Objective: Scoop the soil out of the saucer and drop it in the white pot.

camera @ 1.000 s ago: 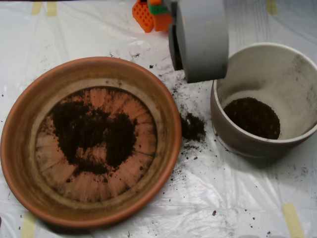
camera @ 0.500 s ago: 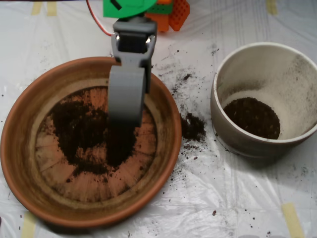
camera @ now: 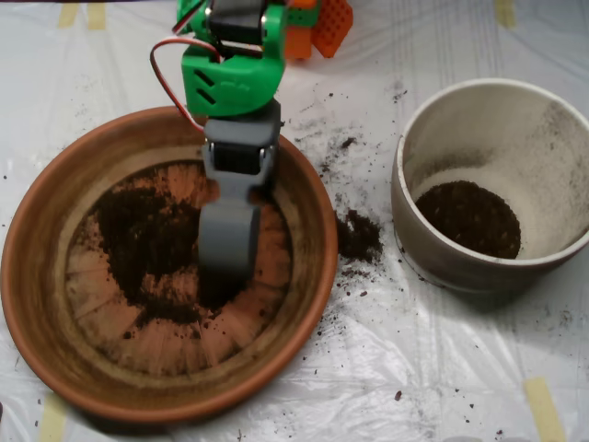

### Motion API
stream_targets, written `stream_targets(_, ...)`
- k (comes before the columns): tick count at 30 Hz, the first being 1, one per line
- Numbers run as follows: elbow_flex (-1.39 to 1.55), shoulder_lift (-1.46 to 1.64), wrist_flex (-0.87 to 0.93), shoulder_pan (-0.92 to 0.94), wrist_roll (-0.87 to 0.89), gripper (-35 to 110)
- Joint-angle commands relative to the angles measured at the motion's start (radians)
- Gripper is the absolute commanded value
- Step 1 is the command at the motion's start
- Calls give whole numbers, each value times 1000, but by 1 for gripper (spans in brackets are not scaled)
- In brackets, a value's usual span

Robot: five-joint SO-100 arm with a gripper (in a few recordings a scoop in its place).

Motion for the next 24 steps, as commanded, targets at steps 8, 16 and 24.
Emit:
stream_targets(8, -310, -255, 55, 61, -12, 43)
stream_targets(16, -517, -483, 140, 81, -37, 41)
stream_targets(24, -505, -488, 133, 67, -52, 16)
